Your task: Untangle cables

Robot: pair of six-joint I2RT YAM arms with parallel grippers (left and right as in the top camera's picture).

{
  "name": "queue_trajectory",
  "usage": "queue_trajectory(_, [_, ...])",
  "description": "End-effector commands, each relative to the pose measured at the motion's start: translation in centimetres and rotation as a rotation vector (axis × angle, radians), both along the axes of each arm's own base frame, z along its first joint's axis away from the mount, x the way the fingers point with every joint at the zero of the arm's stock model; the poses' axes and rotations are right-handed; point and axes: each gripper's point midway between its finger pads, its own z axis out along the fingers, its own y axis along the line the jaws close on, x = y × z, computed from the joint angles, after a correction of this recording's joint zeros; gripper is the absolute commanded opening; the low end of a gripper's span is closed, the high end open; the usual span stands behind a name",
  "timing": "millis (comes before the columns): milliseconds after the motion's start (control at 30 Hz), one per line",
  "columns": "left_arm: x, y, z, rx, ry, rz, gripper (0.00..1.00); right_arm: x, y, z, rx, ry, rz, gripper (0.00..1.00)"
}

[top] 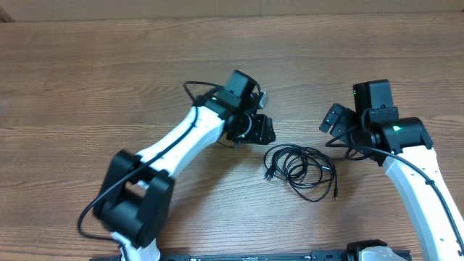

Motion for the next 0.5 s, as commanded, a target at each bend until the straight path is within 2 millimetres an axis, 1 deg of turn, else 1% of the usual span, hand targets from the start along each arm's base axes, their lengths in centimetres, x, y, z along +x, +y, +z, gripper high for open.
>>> queue_trajectory(0, [-1.3,-1.4,-2.1,0.005,0.073,-0.013,0.56,0.3,0.5,1.4,0.034,-0.042,0.030,1.00])
queue_trajectory(100, [-2.3,-1.8,-4.3,0.038,0.144,0.010,0.55,0.3,0.5,1.4,0.034,-0.042,0.030,1.00])
queue_trajectory(200, [-3.1,-2.0,-5.9,0.061,0.205,0.033,0.54,0.2,0.5,1.3,0.034,-0.039,0.030,1.00])
queue_trajectory(300, [-3.5,-2.2,-6.8,0.071,0.245,0.052,0.52,0.1,0.5,1.3,0.034,-0.035,0.030,1.00])
queue_trajectory(367, [-3.7,-2.2,-6.9,0.069,0.258,0.054,0.47,0.1,0.5,1.3,0.034,-0.035,0.030,1.00])
queue_trajectory(400, [-3.7,-2.2,-6.9,0.070,0.258,0.054,0.41,0.1,0.5,1.3,0.036,-0.035,0.030,1.00])
queue_trajectory(467, [-3.6,-2.3,-6.9,0.066,0.255,0.054,0.34,0.1,0.7,1.3,0.048,-0.034,0.036,1.00])
